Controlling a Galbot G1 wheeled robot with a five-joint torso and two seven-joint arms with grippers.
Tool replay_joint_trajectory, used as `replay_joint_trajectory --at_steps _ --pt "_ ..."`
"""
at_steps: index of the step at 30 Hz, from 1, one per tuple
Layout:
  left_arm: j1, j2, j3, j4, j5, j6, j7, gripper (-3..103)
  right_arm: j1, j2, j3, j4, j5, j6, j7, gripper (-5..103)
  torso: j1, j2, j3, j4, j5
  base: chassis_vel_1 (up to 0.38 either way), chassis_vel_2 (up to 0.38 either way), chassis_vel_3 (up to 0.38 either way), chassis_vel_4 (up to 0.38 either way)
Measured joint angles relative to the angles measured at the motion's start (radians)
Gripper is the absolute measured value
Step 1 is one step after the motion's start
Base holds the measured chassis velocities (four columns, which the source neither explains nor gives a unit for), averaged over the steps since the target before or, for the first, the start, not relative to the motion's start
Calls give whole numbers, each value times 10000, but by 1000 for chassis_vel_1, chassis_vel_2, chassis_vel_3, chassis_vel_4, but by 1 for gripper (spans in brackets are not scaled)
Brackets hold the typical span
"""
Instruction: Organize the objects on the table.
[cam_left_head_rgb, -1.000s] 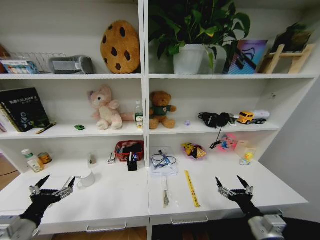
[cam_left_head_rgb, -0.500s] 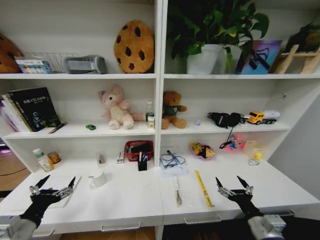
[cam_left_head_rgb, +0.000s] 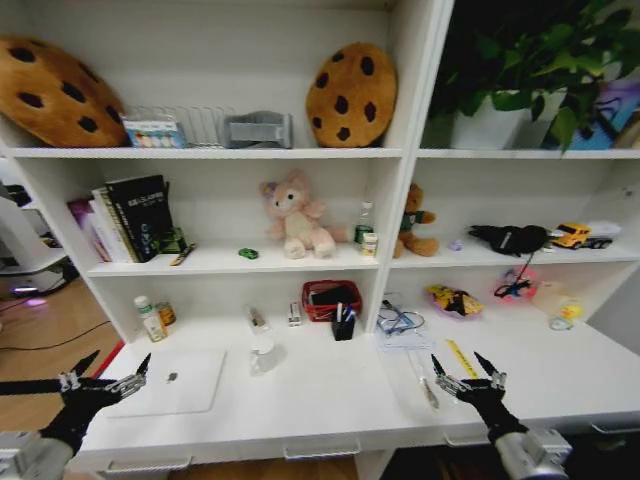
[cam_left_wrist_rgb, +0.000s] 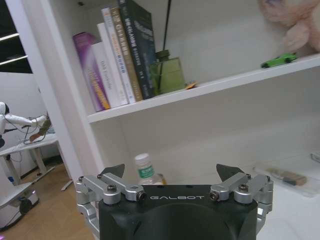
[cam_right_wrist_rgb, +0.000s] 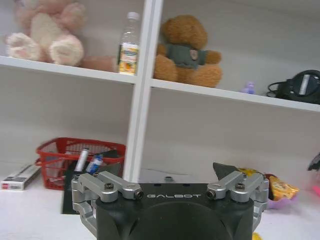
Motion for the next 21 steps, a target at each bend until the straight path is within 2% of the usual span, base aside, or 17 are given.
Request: replay_joint_trajectory --at_steps 3,4,5,7,8,9,10,12,14,16,17,18,19,21 --pt "0 0 1 0 0 0 0 100 -2 2 1 -1 0 0 1 100 -6 3 -5 -5 0 347 379 -363 -352" --pt "0 0 0 -3 0 0 2 100 1 2 0 -2 0 0 0 100 -4 2 -2 -1 25 359 375 -369 -360" --pt "0 0 0 -1 0 0 -1 100 1 2 0 -3 -1 0 0 100 0 0 -1 -4 1 368 359 -348 -341" --pt "0 0 0 2 0 0 0 100 2 1 0 -2 -1 0 0 100 -1 1 -2 2 -10 368 351 -344 -341" --pt "0 0 0 1 0 0 0 100 0 2 1 -2 -1 0 1 100 -5 3 -3 -5 12 329 344 -339 -376" --pt "1 0 1 -1 0 0 0 100 2 0 0 -4 -1 -1 0 100 -4 1 -2 -2 27 329 374 -353 -376" --pt "1 0 1 -1 0 0 0 100 2 0 0 -4 -1 -1 0 100 -4 1 -2 -2 27 329 374 -353 -376" --pt "0 1 2 1 0 0 -1 100 0 1 1 -3 -1 0 0 100 -2 1 -3 -1 -6 324 351 -354 -322" --pt "0 1 1 1 0 0 -1 100 0 2 0 -2 -1 1 -1 100 -4 3 -3 -3 -1 316 329 -326 -324" --pt "1 1 -1 0 0 0 -3 100 3 2 -3 -4 -1 -1 -3 100 -1 1 -1 0 22 295 306 -305 -275" --pt "0 1 1 2 0 0 -2 100 0 1 0 -2 -1 0 -1 100 -2 2 -3 -5 -12 248 163 -170 -229" --pt "0 1 1 2 0 0 -2 100 0 1 0 -2 -1 0 -1 100 -2 2 -3 -5 -12 248 163 -170 -229" --pt "0 2 0 1 0 0 -2 100 -5 3 -1 -2 -1 0 -1 100 -5 4 -4 -9 7 152 -32 -77 -171" --pt "1 1 0 1 0 0 -2 100 1 2 -1 -2 -1 0 -2 100 -6 3 -3 -1 17 123 -32 -20 -75"
